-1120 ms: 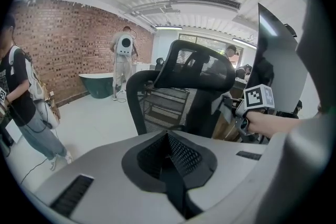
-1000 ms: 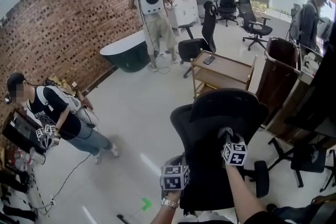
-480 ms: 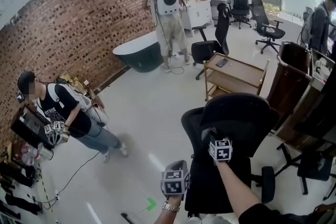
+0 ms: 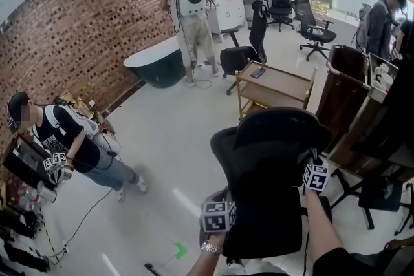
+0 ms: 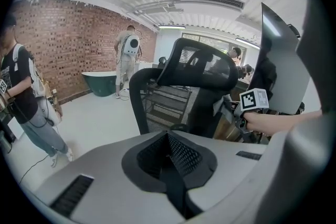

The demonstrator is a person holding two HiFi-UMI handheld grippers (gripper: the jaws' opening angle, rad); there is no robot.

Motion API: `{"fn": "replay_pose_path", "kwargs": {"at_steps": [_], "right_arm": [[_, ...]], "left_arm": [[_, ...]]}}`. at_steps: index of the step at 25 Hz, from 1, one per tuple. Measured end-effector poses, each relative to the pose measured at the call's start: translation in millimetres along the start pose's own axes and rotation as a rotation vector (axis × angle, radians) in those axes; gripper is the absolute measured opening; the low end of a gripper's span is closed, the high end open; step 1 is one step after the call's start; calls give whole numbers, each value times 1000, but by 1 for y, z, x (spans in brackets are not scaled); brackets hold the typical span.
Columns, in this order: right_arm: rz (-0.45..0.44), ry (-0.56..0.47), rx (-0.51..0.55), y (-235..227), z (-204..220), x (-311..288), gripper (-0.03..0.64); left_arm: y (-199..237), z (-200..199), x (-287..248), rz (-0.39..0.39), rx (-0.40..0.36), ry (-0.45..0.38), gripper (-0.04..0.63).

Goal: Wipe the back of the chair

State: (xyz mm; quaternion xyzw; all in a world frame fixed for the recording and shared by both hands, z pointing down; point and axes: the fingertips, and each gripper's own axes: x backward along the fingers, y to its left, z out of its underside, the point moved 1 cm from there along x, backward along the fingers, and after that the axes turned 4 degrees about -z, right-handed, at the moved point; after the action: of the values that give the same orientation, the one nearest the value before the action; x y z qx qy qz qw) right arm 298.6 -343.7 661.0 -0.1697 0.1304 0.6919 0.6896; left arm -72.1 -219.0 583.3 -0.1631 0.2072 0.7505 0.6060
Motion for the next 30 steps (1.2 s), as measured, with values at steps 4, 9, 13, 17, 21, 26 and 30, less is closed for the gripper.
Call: {"fn": "replay_pose_path", "kwargs": {"at_steps": [4, 9, 13, 17, 21, 26, 30], "right_arm": [[-74, -11, -14, 40, 7, 11, 14], [-357, 31, 2, 204, 37, 6, 14], [-525, 84, 65, 314, 56, -1, 14], [-561, 93, 120, 338, 55, -11, 14], [-442, 108, 87, 271, 61, -38, 14], [-221, 72, 37, 135, 45, -33, 14], [-54, 44, 30, 30, 46, -14, 14]], "left_arm": [[-2, 0, -1, 6, 4, 0, 2], [5, 1, 7, -13, 12, -4, 2], [21, 11, 22, -47, 9, 9, 2], [31, 26, 35, -80, 18, 28, 2], [39, 27, 35, -85, 22, 28, 2], [24, 21, 23, -37, 10, 22, 2], [5, 17, 15, 13, 0, 15, 2]]}}
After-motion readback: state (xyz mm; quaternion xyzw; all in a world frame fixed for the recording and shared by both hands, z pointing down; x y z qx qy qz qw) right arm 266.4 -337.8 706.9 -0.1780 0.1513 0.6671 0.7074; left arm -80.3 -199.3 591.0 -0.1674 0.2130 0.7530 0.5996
